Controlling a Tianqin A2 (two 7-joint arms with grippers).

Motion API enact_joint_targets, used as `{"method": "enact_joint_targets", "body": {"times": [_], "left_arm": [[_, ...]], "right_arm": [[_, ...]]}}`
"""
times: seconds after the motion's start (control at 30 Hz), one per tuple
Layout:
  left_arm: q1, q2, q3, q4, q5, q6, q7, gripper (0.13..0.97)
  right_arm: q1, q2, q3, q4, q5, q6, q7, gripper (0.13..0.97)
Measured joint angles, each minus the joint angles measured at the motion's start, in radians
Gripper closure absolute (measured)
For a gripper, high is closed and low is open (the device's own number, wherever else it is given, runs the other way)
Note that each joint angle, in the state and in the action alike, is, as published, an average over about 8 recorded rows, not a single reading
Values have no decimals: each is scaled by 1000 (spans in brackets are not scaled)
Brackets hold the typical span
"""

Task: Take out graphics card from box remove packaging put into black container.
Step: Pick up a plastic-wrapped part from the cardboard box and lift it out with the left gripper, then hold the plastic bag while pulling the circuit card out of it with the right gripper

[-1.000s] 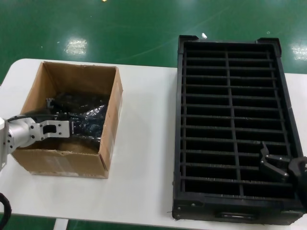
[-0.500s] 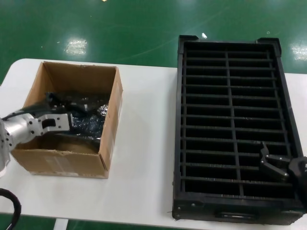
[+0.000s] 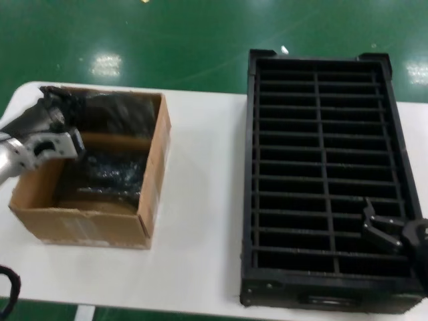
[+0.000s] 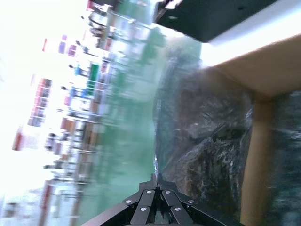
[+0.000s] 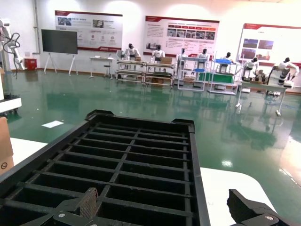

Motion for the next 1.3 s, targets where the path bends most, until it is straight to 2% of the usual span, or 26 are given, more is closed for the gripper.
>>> {"method": "enact_joint_targets", "body": {"times": [0.17,0.47,0.6,0.8,0.93,1.07,1.3], "left_arm": [[120,-27,-41,-236,-18,-8,-61,957],[355,-76,-121,-679,-37,-42,-232,957],[464,-95,-139,-864,-17,-88,-326,957],[633,-129,-139,-1110,63,-201,-501,957],[718,-135,-137,-1221,106,-259,-580,957],[773,-123,-135,-1288,125,-286,-614,957],[819,-88,-128,-1335,130,-292,-612,957]], "right_arm": [[0,0,0,0,0,0,0,129],[0,0,0,0,0,0,0,129],[0,0,0,0,0,0,0,129],[2,13,-11,9,7,12,-1,129],[50,50,-68,6,29,34,-8,129],[175,48,-134,-53,20,-5,-17,129],[478,-150,-162,-310,-80,-253,-93,129]]}}
